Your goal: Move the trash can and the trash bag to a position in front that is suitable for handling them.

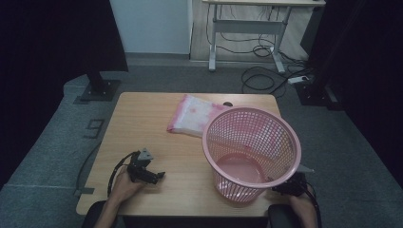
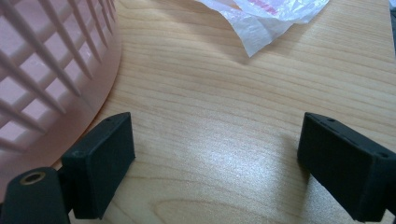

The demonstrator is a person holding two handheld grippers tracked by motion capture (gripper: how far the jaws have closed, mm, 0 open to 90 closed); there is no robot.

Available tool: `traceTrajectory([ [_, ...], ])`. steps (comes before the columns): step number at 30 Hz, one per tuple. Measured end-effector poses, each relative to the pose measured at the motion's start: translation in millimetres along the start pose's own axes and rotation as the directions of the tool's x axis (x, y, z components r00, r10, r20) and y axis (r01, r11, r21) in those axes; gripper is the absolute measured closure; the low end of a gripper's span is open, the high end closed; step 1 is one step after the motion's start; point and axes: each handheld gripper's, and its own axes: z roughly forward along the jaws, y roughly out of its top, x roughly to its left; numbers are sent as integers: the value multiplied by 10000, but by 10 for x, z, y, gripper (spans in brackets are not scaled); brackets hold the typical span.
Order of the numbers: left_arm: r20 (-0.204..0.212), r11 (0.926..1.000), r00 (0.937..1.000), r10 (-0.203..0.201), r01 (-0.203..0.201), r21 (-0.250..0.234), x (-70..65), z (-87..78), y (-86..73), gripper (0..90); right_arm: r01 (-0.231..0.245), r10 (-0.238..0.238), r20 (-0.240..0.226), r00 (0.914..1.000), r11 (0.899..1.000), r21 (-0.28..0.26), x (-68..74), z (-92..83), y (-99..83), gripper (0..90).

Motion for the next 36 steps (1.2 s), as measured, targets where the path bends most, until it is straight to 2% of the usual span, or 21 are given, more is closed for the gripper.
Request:
traceTrajectory([
  [22,92,9999,9999,77,-78,88,-16,-12,-3,0,135,-135,-162,9998,9999,16,-9,-24,-20,105],
  [28,240,9992,9997,18,-28,388,-23,-30,24,0,196,-185,-302,9994,9992,354,-3,-65,-8,109],
  [29,506,9993,9985,-205,189,321,-23,-42,35,0,281,-266,-380,9989,9988,394,1,-89,0,110],
  [31,672,9992,9970,-396,393,61,-32,-67,58,0,184,-164,-496,9986,9990,402,21,-122,14,110],
  [33,661,9982,9965,-516,535,-281,-60,-111,101,0,199,-174,-620,9979,9990,399,30,-160,33,110],
  [34,661,9982,9965,-516,535,-281,-60,-111,101,0,173,-150,-654,9977,9992,348,32,-181,45,111],
  [36,455,9969,9984,-345,376,-690,-103,-192,189,0,172,-151,-789,9968,9995,267,30,-230,73,112],
])
